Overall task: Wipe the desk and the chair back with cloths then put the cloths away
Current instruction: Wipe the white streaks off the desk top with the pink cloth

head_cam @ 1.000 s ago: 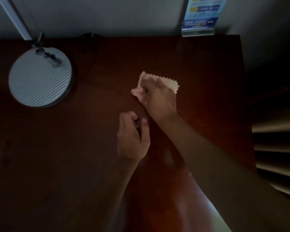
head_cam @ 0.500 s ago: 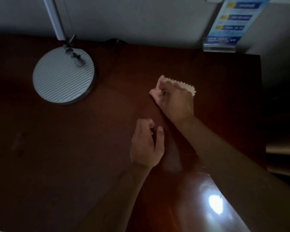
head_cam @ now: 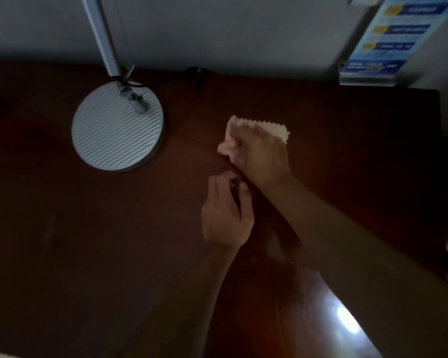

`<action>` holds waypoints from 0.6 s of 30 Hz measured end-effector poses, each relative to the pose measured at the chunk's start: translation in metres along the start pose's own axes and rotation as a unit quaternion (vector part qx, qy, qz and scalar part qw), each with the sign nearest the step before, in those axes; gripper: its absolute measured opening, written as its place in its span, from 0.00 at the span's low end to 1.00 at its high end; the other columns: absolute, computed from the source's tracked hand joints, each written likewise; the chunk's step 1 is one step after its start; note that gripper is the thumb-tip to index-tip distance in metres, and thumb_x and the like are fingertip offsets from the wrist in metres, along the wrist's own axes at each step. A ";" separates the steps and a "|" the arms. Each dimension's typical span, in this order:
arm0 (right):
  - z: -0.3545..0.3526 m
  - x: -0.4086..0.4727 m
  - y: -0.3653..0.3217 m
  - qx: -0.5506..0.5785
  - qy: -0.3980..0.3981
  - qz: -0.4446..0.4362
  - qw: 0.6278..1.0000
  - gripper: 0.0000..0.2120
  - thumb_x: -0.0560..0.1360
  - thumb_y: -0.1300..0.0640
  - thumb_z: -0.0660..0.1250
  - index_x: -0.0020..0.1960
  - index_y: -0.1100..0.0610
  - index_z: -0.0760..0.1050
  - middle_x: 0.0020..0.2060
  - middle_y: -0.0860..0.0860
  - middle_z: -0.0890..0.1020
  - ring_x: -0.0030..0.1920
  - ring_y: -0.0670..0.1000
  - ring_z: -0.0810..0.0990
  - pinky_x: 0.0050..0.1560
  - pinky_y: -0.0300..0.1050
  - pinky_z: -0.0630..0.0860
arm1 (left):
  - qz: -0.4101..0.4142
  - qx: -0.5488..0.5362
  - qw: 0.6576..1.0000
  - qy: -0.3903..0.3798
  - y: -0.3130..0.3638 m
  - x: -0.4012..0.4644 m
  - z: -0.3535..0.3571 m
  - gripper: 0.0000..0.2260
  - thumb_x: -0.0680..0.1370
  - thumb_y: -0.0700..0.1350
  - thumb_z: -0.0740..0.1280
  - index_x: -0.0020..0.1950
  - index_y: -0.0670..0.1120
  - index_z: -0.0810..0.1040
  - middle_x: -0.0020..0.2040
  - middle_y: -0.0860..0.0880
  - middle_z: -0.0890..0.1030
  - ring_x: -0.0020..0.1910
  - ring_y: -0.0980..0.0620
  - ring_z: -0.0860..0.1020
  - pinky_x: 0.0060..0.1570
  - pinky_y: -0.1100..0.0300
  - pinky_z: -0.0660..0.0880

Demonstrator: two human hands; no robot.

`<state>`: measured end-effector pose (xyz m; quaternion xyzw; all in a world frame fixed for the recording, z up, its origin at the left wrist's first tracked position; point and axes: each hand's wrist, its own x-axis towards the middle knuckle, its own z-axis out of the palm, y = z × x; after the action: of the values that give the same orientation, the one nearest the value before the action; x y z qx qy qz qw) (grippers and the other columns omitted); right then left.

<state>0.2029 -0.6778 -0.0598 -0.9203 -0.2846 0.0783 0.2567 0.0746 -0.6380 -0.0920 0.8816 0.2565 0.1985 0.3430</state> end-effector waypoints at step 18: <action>-0.065 -0.092 0.069 0.000 0.162 0.200 0.966 0.30 0.68 0.39 0.48 0.53 0.54 0.81 0.48 0.51 0.84 0.51 0.56 0.82 0.49 0.47 0.77 | 0.081 0.107 0.991 -0.018 -0.012 0.000 0.006 0.04 0.71 0.41 0.63 0.41 0.44 0.78 0.38 0.45 0.77 0.40 0.41 0.77 0.40 0.53 0.69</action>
<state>0.1796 -0.8066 -0.0398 -0.9589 -0.0488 -0.0224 0.2787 0.0739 -0.6341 -0.1045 0.9347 0.1977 0.1806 0.2338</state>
